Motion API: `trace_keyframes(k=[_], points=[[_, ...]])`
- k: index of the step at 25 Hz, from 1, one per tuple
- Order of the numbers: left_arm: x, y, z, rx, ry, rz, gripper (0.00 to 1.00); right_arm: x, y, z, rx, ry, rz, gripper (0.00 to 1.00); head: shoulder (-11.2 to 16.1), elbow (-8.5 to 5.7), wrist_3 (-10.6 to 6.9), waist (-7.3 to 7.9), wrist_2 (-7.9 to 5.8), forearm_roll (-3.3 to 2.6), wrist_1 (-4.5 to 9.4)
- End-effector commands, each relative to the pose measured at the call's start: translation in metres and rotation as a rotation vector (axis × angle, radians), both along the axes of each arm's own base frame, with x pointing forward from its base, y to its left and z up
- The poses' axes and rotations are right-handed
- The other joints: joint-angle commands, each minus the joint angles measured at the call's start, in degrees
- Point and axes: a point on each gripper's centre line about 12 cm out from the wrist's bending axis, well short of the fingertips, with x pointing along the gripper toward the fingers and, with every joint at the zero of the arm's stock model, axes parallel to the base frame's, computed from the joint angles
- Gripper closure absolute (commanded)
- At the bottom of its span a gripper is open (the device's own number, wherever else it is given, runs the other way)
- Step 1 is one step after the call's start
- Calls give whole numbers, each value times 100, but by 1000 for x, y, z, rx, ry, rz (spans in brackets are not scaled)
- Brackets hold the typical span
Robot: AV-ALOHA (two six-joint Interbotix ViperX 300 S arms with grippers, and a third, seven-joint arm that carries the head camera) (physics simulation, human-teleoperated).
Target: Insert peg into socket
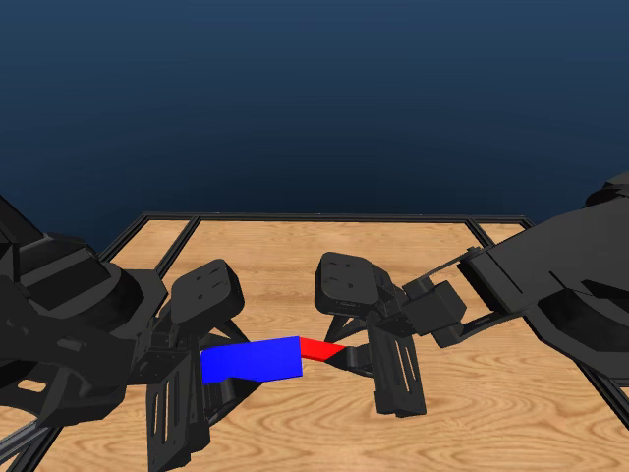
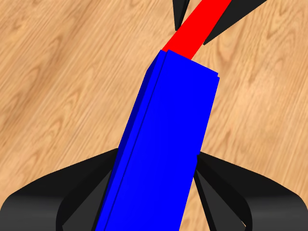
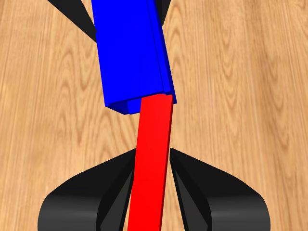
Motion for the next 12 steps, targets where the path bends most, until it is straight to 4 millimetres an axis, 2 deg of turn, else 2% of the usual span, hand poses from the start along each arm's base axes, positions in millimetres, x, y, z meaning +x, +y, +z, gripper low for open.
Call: trace_keyframes(k=[1,2,3,4,5,6,7,8,9,10,11,12], points=[[6,6,16,2,-48,-13,100,12,0,14,19,-64,3,100,11,-102,4,68,-20,13,-96],[6,3,25,-17,-75,-12,100,12,2,19,28,-82,7,100,13,-103,2,76,-20,15,-97],[5,8,24,0,-71,20,100,12,1,23,28,-82,0,100,18,-105,-2,82,-22,16,-108],[4,3,29,-15,-87,0,100,11,4,21,28,-76,4,100,20,-106,-6,88,-24,17,-108],[0,5,24,1,-77,1,100,11,4,19,30,-76,4,100,23,-108,-1,90,-28,17,-106],[0,4,28,-10,-97,-2,100,11,4,16,28,-68,4,100,25,-107,3,91,-31,17,-111],[3,13,20,11,-59,28,100,12,5,21,34,-82,7,100,27,-108,9,94,-30,18,-114],[0,5,19,14,-63,-2,100,12,5,19,33,-80,7,100,29,-111,15,94,-30,18,-106],[3,11,13,23,-53,10,100,13,5,17,28,-76,10,100,30,-112,21,88,-34,16,-103],[4,6,15,12,-56,-16,100,13,4,12,23,-65,8,100,30,-112,23,84,-34,15,-104],[9,6,17,1,-59,-14,100,16,5,19,25,-84,13,100,31,-114,27,75,-31,13,-103],[13,3,18,4,-52,-14,100,19,3,17,20,-85,16,100,33,-116,30,64,-26,12,-105]])
